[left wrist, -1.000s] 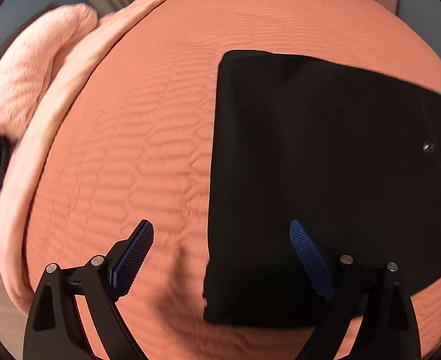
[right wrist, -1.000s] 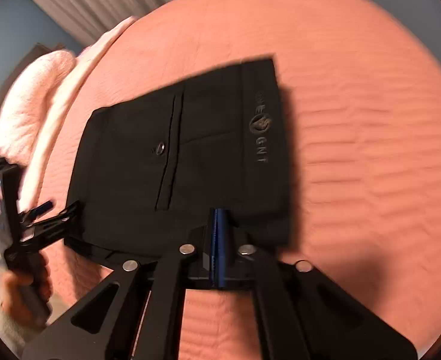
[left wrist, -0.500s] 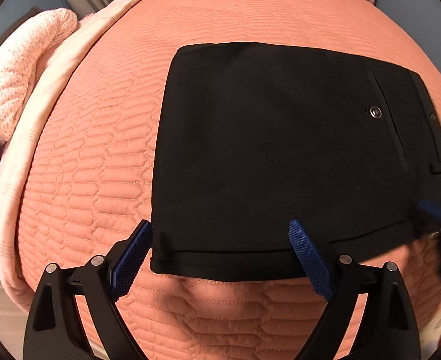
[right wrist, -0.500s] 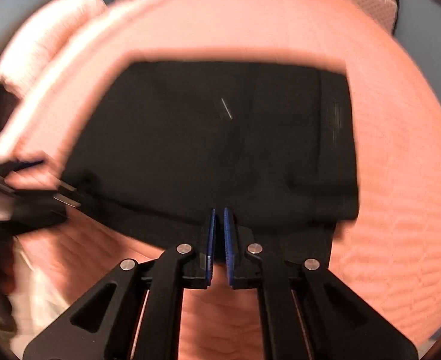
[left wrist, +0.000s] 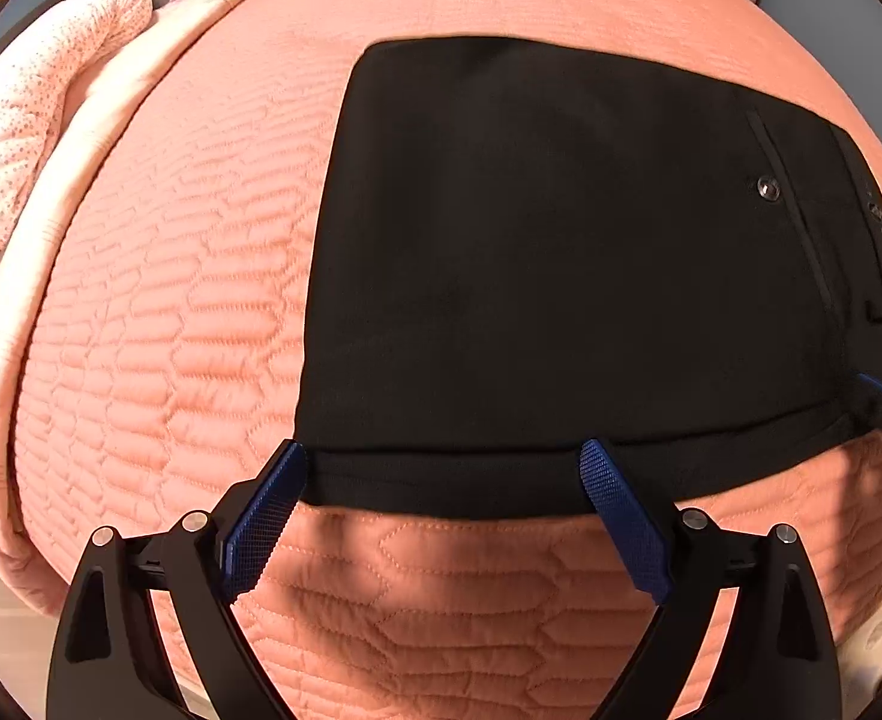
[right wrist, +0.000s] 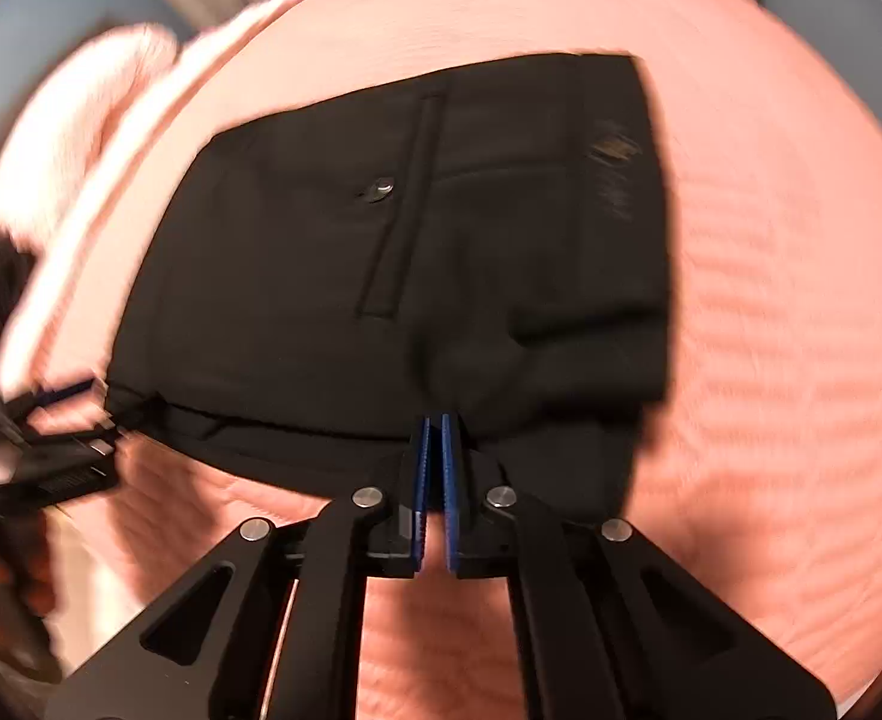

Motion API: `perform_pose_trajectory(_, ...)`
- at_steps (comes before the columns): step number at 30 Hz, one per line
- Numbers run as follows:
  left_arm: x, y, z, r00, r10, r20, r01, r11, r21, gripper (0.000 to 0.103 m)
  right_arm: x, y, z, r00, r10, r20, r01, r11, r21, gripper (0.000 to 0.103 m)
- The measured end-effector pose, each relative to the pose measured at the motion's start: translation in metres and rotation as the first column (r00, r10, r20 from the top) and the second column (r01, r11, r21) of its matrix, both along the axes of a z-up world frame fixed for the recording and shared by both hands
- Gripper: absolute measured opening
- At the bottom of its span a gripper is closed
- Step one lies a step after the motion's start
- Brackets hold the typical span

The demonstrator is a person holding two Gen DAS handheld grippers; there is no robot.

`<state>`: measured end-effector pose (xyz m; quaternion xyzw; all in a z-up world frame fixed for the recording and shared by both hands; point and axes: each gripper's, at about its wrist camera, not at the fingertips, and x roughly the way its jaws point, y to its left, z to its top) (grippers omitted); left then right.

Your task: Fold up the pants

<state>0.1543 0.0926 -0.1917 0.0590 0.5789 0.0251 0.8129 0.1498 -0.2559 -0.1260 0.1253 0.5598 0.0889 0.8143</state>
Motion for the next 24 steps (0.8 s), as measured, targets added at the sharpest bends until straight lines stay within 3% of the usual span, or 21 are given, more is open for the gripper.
perform_pose_trajectory(3,-0.004,0.007,-0.008,1.0,0.004,0.008,-0.004,1.0,-0.01,0.097,-0.001,0.002,0.033,0.998,0.002,0.057,0.001,0.999,-0.055,0.009)
perform_pose_trajectory(5,-0.005,0.016,-0.012,1.0,0.016,0.0,-0.016,0.998,-0.055,0.098,0.001,0.014,0.034,0.994,0.044,0.1,-0.037,0.997,-0.072,0.009)
perform_pose_trajectory(7,-0.003,0.03,-0.016,0.998,0.051,-0.037,-0.055,0.99,-0.131,0.098,0.011,0.016,0.014,0.996,0.056,0.07,-0.047,0.991,-0.123,0.007)
perform_pose_trajectory(8,-0.002,0.035,-0.016,0.997,0.063,-0.046,-0.069,0.988,-0.14,0.098,0.017,0.003,0.0,0.998,0.049,0.044,-0.045,0.996,-0.081,0.004)
perform_pose_trajectory(10,-0.004,0.048,-0.015,0.996,0.084,-0.028,-0.086,0.994,-0.063,0.098,0.018,-0.025,-0.004,0.999,-0.01,0.042,0.008,0.998,0.054,0.0)
perform_pose_trajectory(12,-0.007,0.063,-0.014,0.996,0.085,-0.029,-0.087,0.993,-0.077,0.098,0.01,-0.06,0.003,0.998,-0.059,0.003,0.058,0.987,0.152,0.0)
perform_pose_trajectory(13,-0.008,0.069,-0.014,0.994,0.099,-0.043,-0.102,0.99,-0.094,0.098,0.009,-0.072,0.009,0.996,-0.084,-0.014,0.085,0.984,0.157,0.0)
perform_pose_trajectory(15,-0.012,0.077,-0.003,0.991,0.128,-0.04,-0.132,0.986,-0.103,0.097,-0.013,-0.095,0.039,0.991,-0.135,0.025,0.134,0.991,0.02,0.006)
perform_pose_trajectory(19,-0.003,0.052,0.036,0.995,0.071,0.063,-0.063,0.991,-0.12,0.096,0.015,-0.077,0.067,0.991,-0.081,0.107,0.075,0.996,0.055,0.006)
perform_pose_trajectory(21,0.01,0.03,0.046,0.993,0.01,0.118,-0.004,0.998,-0.056,0.097,0.037,-0.069,0.064,0.992,-0.025,0.124,0.028,0.999,-0.021,0.011)
perform_pose_trajectory(24,0.028,0.024,0.026,0.997,-0.002,0.072,-0.003,0.997,0.079,0.096,0.038,-0.067,0.038,0.997,-0.061,0.051,0.065,0.996,-0.068,0.014)
